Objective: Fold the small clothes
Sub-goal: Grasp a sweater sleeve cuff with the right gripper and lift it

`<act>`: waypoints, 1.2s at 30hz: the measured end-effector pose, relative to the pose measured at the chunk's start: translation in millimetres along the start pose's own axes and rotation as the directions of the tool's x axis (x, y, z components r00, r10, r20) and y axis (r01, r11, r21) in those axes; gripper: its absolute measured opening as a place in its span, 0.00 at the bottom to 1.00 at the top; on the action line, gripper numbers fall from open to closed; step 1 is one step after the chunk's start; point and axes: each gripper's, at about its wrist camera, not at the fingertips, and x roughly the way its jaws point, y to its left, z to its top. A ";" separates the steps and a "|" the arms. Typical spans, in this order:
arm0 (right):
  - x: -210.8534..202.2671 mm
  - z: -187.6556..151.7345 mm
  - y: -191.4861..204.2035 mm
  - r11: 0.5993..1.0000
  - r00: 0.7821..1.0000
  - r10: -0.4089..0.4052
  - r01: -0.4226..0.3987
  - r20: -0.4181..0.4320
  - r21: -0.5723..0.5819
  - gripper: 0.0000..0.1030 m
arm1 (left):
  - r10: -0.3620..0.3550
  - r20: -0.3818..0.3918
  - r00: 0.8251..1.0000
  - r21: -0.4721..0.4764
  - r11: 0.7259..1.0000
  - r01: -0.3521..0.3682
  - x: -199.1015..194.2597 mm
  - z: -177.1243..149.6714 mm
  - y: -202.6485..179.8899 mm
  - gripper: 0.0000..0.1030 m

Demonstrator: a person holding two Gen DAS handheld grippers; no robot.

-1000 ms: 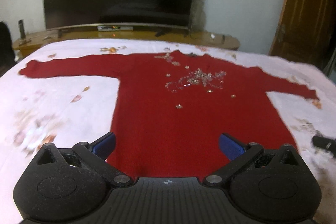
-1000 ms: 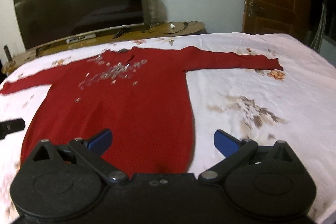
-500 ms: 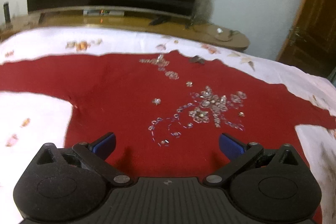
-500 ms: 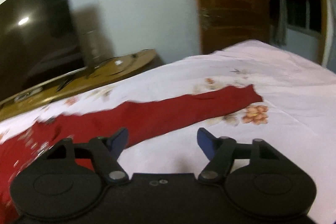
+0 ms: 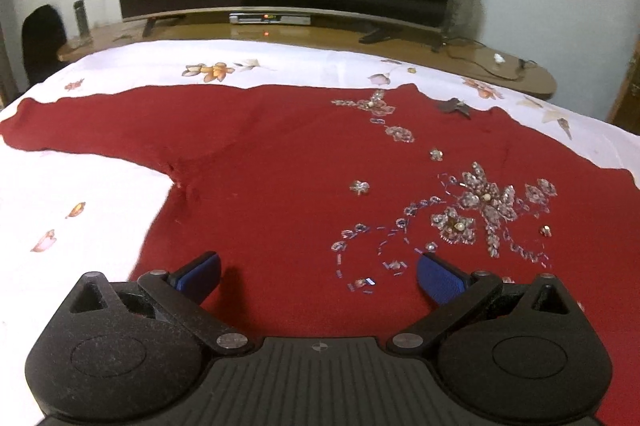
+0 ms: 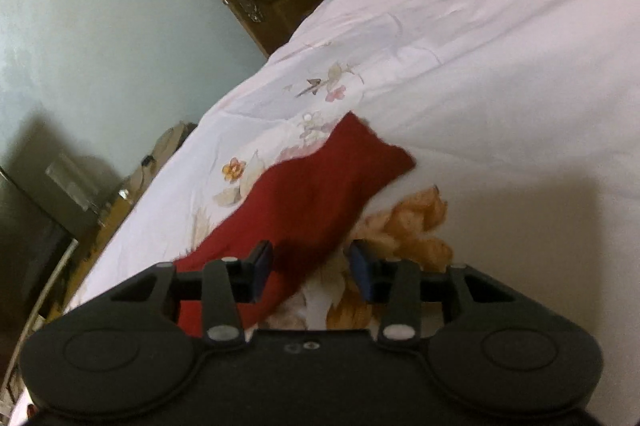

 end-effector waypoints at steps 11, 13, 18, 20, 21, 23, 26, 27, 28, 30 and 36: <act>20.7 14.2 -20.2 0.997 0.998 0.064 -0.064 0.009 0.044 0.06 | 0.002 -0.017 1.000 0.018 1.000 -0.002 10.6 2.2 -34.5 1.00; 18.3 16.7 -14.6 0.999 0.999 0.043 -0.043 0.025 0.011 0.06 | 0.005 -0.002 1.000 0.021 1.000 -0.005 6.4 5.7 -30.9 1.00; 1.0 24.1 13.8 0.995 0.997 0.034 -0.027 0.070 -0.098 0.06 | -0.017 0.027 0.999 -0.006 1.000 0.017 -4.7 13.0 -8.5 1.00; -8.2 25.2 31.2 0.988 0.995 0.043 -0.028 0.091 -0.155 0.06 | -0.018 0.032 0.999 -0.008 1.000 0.019 -6.9 12.8 0.5 1.00; -13.1 24.6 42.9 0.983 0.994 0.048 -0.029 0.102 -0.184 0.06 | -0.016 0.033 0.999 -0.008 1.000 0.016 -7.1 12.2 5.1 1.00; -21.5 22.3 64.5 0.972 0.991 0.062 -0.032 0.121 -0.235 0.06 | -0.009 0.034 0.999 -0.012 1.000 0.010 -8.5 10.0 15.0 1.00; -35.1 12.1 104.6 0.945 0.984 0.101 -0.049 0.146 -0.324 0.06 | -0.008 0.036 0.999 -0.028 1.000 0.009 -10.8 8.0 33.8 1.00; -39.0 6.8 119.1 0.933 0.982 0.117 -0.056 0.151 -0.356 0.06 | -0.007 0.038 0.999 -0.033 0.999 0.008 -12.1 7.8 41.6 1.00; -43.6 -0.2 135.7 0.918 0.979 0.135 -0.065 0.154 -0.391 0.06 | -0.005 0.041 0.999 -0.038 0.999 0.006 -13.3 7.7 49.9 1.00; -51.5 -16.8 167.5 0.889 0.973 0.175 -0.091 0.150 -0.449 0.06 | -0.001 0.048 0.999 -0.044 0.999 0.003 -15.2 8.1 65.5 1.00; -59.2 -80.9 255.1 0.802 0.959 0.274 -0.185 0.075 -0.568 0.06 | 0.018 0.083 0.996 -0.036 0.999 -0.015 -18.8 13.0 112.7 1.00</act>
